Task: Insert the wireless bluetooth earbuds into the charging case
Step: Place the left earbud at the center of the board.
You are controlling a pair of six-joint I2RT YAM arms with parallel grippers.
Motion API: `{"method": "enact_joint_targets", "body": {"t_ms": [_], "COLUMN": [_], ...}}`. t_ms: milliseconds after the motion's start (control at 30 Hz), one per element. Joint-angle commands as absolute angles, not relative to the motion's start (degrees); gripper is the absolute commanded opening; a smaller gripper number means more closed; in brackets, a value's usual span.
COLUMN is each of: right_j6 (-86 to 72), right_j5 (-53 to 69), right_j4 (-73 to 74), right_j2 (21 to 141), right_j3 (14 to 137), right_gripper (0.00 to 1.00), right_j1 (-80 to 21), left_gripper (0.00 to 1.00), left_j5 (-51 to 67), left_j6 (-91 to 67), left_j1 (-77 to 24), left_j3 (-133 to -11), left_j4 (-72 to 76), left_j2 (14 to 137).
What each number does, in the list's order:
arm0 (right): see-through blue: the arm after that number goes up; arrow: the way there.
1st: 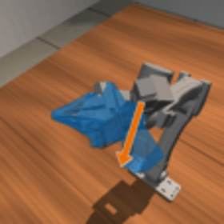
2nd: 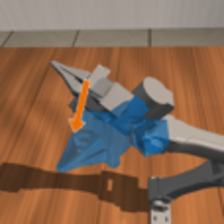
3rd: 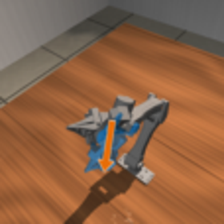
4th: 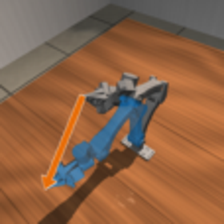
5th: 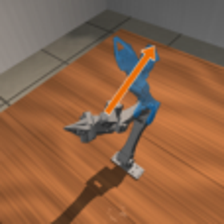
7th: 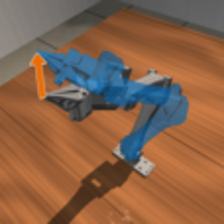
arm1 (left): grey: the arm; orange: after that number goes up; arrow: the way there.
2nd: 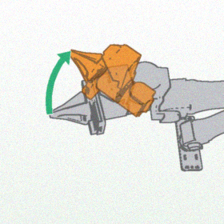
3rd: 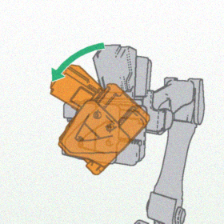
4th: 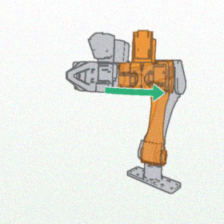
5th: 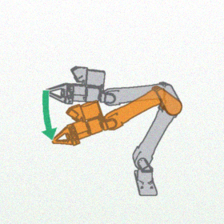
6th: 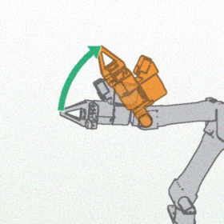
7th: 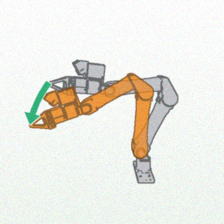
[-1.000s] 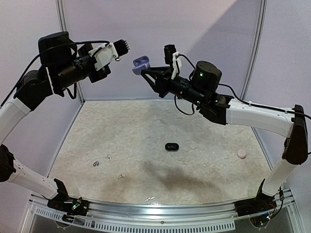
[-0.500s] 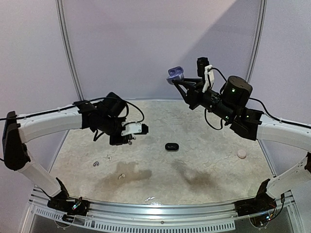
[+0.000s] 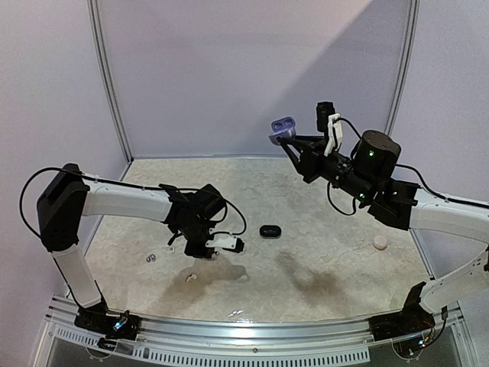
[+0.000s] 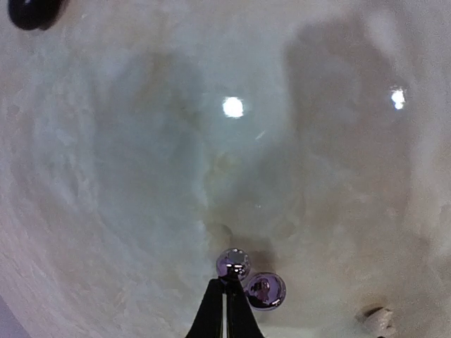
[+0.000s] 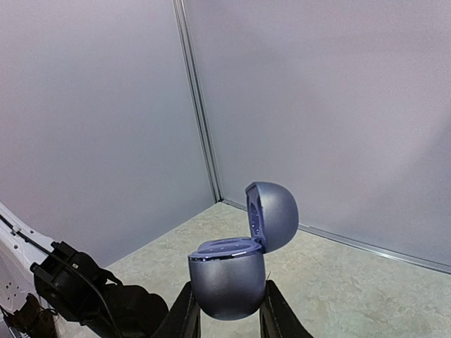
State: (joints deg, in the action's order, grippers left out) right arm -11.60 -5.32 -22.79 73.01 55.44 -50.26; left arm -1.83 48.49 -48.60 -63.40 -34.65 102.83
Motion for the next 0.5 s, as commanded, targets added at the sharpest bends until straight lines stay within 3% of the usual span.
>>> {"method": "enact_joint_targets", "body": {"t_ms": [0,167,467], "right_j6": [-11.25,-6.62,-2.28], "right_j5": [-6.07,-6.42,-0.69], "right_j4": [-20.38,-20.54,-15.79], "right_j2": [71.12,70.20,68.79], "right_j3": [54.73,54.65,55.34], "right_gripper": [0.00,0.00,0.00], "right_j1": [-50.71,-50.71,-48.49], "left_gripper": [0.00,0.10,0.42], "left_j5": [-4.44,-4.52,2.38], "left_j6": [50.16,46.74,47.37], "left_j1": [-51.49,-51.77,-51.47], "left_j3": [-62.28,-68.03,-78.36], "left_j4": [-34.13,-39.47,-54.58], "left_j2": [105.72,109.52,109.41]}}
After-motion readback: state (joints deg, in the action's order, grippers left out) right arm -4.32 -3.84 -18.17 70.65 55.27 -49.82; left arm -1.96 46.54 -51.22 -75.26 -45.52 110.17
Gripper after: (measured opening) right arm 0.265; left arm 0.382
